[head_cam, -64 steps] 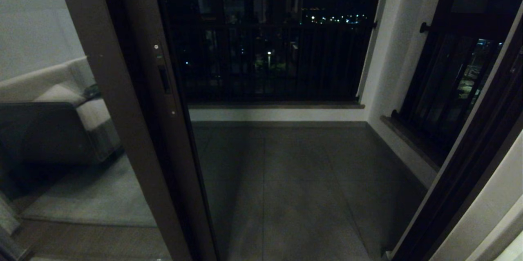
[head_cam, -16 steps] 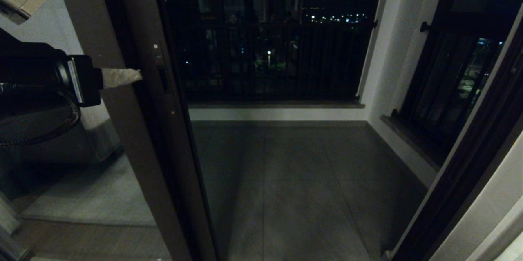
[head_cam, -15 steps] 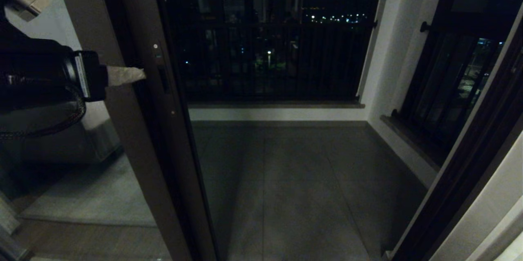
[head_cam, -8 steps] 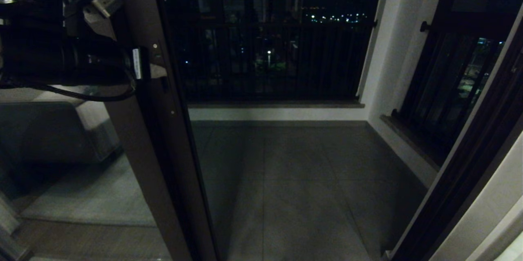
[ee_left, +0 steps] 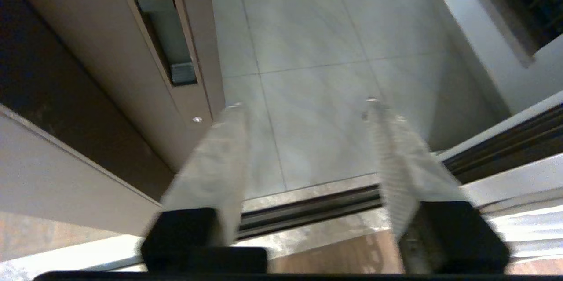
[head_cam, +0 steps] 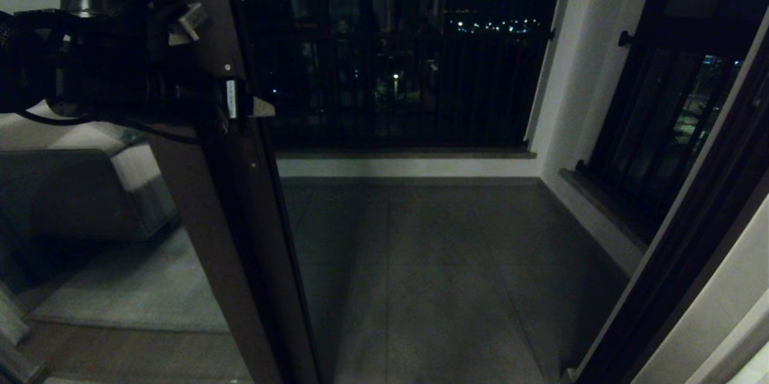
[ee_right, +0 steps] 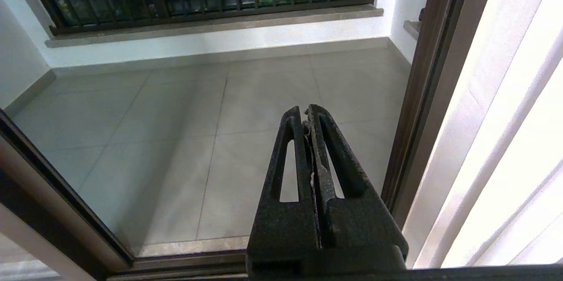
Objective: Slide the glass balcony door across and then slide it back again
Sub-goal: Close the slid door
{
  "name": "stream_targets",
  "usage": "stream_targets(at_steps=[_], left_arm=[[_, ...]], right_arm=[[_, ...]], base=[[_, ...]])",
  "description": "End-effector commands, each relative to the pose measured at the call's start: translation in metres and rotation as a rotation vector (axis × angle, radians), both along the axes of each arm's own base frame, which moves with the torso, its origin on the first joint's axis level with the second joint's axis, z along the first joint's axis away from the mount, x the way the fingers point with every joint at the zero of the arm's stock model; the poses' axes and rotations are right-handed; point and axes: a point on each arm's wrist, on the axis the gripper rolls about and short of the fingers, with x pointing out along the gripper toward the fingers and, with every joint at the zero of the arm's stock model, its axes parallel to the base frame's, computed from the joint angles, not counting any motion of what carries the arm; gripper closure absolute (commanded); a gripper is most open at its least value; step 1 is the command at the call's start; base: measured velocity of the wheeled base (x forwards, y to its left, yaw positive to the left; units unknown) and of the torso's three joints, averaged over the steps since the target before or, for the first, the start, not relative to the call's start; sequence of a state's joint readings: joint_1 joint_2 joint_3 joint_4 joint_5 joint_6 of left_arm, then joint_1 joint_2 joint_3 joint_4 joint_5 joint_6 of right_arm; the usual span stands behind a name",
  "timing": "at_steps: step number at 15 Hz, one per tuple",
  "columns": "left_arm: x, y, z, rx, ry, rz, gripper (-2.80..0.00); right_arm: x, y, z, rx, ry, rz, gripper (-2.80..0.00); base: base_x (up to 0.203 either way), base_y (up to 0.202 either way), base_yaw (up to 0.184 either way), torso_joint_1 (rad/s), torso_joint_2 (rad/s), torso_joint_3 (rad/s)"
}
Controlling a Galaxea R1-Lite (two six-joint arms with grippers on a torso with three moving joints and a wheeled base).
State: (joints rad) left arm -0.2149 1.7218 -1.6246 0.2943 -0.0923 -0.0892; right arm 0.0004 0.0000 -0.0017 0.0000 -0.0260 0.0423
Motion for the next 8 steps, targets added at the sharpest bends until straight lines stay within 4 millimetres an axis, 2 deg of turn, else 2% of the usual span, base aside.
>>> stream_targets(at_steps=[1,8], left_arm=[[0.006,0.000,-0.005,0.033,0.003,-0.011,-2.80],[0.034,0.000,-0.022,0.074,0.028,-0.009,-2.80]], right_arm=[[0.000,0.000,0.000,0.001,0.000,0.000,0.00],[0.000,0.000,0.000,0.001,0.000,0.001,0.00]], base=[[0.000,0.000,0.000,0.000,0.00,0.000],[0.000,0.000,0.000,0.000,0.00,0.000]])
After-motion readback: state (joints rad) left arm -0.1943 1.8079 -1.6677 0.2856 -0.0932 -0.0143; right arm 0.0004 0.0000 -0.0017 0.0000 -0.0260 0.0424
